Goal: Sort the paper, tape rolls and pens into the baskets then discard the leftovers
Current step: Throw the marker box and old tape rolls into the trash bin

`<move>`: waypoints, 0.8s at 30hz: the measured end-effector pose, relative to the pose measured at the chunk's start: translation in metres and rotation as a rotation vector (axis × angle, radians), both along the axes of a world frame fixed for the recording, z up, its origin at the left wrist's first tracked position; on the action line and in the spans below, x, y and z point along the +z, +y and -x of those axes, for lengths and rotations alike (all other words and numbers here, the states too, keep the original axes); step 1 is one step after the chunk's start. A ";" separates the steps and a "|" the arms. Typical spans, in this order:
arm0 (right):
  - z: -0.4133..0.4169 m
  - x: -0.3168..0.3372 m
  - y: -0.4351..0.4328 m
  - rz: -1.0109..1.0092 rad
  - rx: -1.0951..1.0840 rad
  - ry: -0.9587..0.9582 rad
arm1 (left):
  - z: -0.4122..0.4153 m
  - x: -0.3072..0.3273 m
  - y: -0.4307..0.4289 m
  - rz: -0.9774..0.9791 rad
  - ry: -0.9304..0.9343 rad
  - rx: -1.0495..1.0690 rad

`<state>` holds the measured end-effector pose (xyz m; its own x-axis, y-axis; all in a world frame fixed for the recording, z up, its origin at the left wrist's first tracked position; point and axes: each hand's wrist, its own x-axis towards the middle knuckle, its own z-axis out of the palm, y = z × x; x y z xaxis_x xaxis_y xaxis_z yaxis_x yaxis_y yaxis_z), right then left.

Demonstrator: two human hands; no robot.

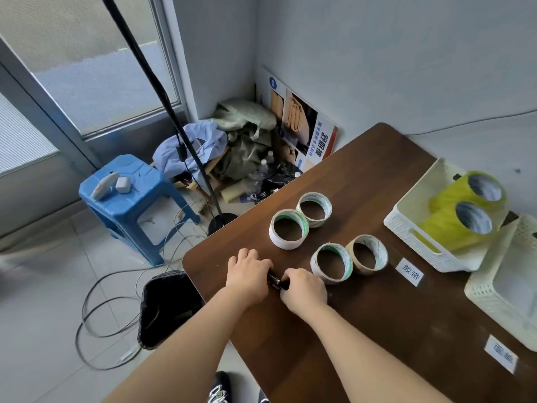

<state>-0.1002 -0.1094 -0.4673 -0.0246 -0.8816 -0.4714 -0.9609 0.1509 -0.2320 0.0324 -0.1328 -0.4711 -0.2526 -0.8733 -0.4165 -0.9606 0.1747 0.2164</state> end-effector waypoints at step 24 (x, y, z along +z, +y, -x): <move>-0.058 0.029 -0.025 0.130 -0.314 -0.465 | -0.085 0.019 0.016 -0.042 0.358 0.523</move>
<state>-0.0425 -0.1347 -0.4387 -0.1108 -0.9167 -0.3839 -0.6668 0.3550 -0.6553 0.1177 -0.1168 -0.4522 0.0731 -0.9036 -0.4222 -0.7831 -0.3141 0.5368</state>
